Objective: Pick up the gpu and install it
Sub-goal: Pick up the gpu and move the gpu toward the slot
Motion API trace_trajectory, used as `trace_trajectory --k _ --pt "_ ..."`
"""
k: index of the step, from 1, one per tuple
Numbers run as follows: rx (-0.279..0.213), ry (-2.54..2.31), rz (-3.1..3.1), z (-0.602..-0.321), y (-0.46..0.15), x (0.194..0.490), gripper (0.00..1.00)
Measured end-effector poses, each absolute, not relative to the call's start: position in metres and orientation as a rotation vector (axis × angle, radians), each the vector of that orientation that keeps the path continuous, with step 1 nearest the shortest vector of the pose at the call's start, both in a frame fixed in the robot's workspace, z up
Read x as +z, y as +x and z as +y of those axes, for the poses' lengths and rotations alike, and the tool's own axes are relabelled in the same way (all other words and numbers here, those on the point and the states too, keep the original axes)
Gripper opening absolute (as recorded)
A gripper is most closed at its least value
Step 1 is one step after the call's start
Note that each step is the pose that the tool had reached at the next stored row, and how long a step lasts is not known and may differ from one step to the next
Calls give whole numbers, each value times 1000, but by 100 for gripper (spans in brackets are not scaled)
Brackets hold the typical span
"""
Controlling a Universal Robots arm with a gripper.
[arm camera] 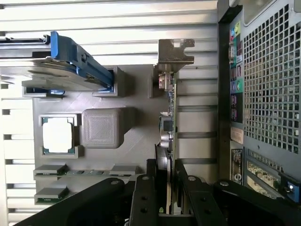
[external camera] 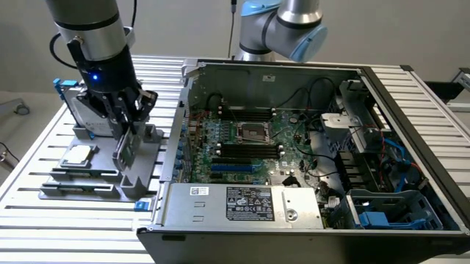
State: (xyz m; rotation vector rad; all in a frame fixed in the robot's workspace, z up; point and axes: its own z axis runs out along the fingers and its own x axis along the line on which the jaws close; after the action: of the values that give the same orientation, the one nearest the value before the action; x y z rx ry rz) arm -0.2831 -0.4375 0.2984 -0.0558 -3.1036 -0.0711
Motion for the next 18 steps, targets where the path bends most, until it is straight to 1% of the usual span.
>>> trace_trajectory --k 9,18 --pt "-71 -56 -3103 -437 -278 339 26" --pt "-73 -56 -3097 -437 -241 380 26"
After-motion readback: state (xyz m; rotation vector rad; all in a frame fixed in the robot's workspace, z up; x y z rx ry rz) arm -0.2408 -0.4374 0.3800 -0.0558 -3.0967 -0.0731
